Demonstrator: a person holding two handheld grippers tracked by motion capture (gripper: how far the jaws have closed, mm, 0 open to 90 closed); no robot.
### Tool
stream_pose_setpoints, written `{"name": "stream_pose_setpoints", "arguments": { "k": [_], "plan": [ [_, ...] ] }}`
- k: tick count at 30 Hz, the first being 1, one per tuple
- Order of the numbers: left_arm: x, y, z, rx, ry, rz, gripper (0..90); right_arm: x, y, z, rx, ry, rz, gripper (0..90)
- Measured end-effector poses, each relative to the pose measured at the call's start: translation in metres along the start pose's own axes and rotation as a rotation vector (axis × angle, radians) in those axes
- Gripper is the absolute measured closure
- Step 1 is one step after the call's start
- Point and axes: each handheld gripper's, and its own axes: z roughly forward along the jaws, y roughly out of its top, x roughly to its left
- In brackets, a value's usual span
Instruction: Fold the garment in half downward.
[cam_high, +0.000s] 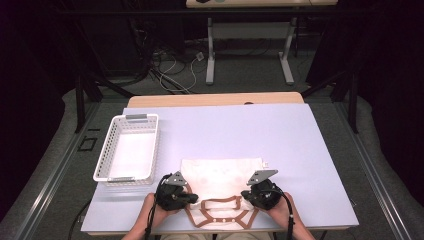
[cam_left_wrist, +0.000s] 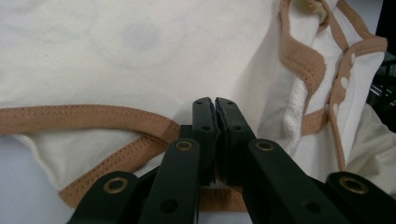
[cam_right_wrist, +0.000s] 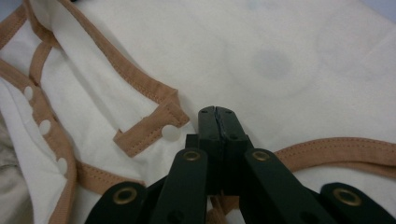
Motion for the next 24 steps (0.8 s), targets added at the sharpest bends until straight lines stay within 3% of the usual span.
{"name": "stream_pose_setpoints", "arguments": {
  "k": [15, 24],
  "plan": [
    [-0.008, -0.002, -0.006, -0.004, -0.014, 0.029, 86.6, 0.009, -0.004, -0.01, -0.005, 0.026, -0.022, 89.2],
    [-0.01, -0.007, -0.008, 0.007, -0.022, 0.027, 86.6, 0.013, -0.007, -0.015, -0.003, 0.051, -0.026, 89.3]
  ]
}}
